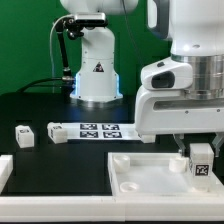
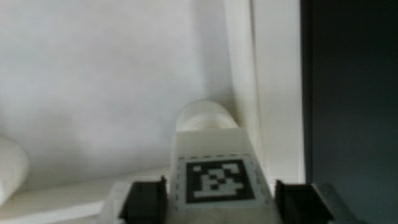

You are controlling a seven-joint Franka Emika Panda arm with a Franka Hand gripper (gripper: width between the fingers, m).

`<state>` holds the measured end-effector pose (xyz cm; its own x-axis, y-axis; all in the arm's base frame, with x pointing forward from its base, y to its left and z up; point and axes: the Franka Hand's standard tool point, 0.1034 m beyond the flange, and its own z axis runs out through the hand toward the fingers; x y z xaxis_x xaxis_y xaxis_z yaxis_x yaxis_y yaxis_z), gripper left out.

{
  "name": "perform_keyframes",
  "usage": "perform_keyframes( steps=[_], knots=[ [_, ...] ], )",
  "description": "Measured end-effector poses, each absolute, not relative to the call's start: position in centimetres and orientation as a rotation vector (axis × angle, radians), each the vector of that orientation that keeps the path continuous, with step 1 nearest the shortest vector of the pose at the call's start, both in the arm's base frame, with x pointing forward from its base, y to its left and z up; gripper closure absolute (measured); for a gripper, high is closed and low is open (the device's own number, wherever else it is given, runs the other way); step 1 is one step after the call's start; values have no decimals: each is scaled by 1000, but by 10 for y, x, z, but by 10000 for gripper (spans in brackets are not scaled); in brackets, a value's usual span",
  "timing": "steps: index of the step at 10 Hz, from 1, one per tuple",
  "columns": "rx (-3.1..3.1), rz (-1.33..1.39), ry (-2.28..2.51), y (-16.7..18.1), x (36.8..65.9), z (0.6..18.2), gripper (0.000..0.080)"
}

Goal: Assemble square table

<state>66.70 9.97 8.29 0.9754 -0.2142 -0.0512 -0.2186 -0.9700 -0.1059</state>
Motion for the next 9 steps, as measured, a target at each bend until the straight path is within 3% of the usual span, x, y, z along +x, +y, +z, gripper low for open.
perform_keyframes(
  steps=[6, 9],
  knots=[
    [-2498, 81, 1626, 114, 670, 81, 510],
    [-2324, 106, 1804, 109, 670, 81, 509]
  ],
)
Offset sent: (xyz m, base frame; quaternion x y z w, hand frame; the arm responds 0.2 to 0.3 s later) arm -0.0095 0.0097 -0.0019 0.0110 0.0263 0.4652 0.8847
